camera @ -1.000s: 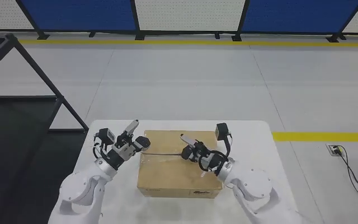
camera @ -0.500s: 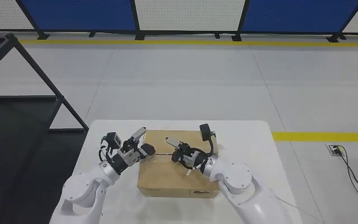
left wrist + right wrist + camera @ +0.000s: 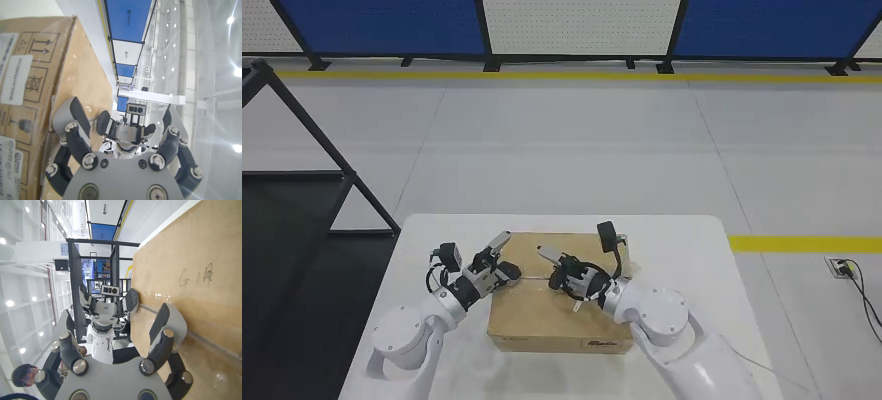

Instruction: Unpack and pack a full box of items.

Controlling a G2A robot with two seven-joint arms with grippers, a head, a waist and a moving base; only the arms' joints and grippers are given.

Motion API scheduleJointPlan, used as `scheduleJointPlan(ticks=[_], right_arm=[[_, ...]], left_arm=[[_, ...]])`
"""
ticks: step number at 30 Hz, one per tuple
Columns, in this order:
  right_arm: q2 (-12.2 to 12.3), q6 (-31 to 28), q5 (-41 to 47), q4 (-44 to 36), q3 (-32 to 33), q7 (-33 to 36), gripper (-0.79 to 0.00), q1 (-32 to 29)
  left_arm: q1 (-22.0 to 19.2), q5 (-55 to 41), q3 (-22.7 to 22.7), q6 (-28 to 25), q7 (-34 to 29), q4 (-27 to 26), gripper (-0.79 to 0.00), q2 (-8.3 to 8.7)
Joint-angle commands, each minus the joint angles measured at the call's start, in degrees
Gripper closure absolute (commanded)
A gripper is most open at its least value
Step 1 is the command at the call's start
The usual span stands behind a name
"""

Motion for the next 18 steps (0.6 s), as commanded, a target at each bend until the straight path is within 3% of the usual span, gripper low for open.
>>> scheduleJointPlan(ticks=[1, 18], right_arm=[[-0.12, 0.00, 0.16, -0.05, -0.04, 0.07, -0.785, 0.02], [-1.95, -1.08, 0.77, 5.34, -2.41, 0.87, -0.785, 2.27]], left_arm=[[-0.11, -0.29, 0.26, -0.13, 0.16, 0.52, -0.785, 0.01], [0.57, -2.63, -0.69, -1.51, -0.19, 0.52, -0.785, 0.64]])
